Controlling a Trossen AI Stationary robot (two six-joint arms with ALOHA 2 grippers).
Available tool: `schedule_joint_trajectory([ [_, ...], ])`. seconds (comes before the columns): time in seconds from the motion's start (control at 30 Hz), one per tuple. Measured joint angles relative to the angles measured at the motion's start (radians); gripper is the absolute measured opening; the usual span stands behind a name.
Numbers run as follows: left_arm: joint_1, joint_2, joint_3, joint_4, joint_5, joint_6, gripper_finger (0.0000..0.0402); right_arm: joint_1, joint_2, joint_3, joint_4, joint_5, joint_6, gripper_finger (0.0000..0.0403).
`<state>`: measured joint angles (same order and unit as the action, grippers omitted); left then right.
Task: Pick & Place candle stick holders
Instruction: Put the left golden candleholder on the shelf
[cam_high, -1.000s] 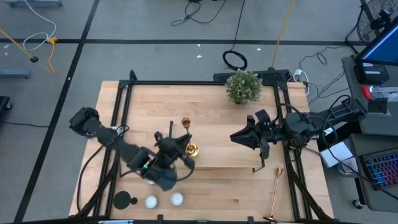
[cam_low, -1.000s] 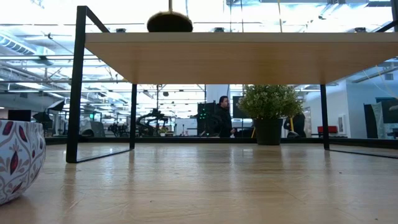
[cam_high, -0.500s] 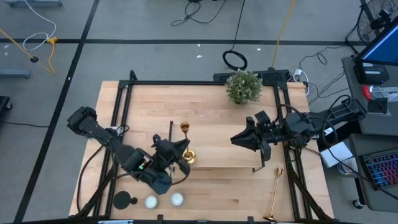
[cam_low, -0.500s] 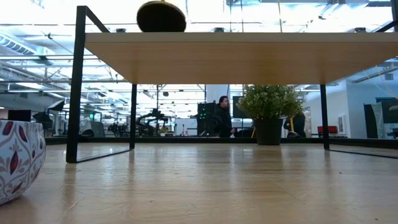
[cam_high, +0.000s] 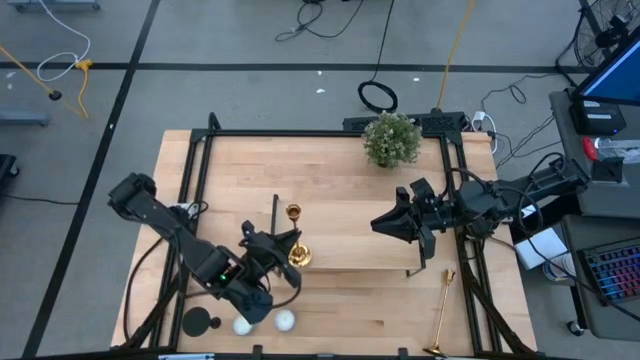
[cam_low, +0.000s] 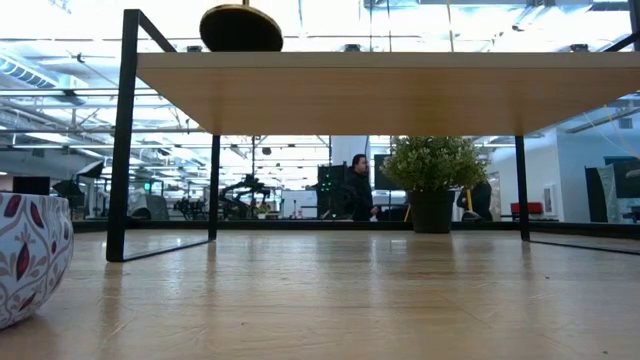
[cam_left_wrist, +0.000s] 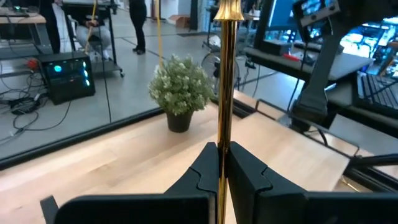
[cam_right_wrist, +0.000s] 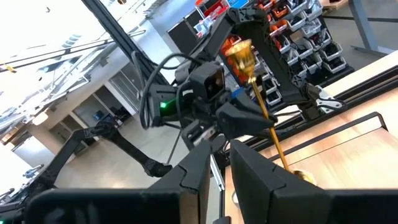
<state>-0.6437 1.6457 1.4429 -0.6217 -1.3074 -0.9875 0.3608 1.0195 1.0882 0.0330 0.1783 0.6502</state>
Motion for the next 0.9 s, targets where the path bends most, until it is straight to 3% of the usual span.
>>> schedule_joint_trajectory([
  [0.5,0.0,0.011,0.0,-0.089,0.058,-0.114,0.0013,0.0,0.0,0.0,0.0,0.0,0.0,0.0061],
  [0.9,-0.001,0.011,0.0,-0.091,0.069,-0.094,0.0013,0.0,0.0,0.0,0.0,0.002,-0.007,0.0061],
])
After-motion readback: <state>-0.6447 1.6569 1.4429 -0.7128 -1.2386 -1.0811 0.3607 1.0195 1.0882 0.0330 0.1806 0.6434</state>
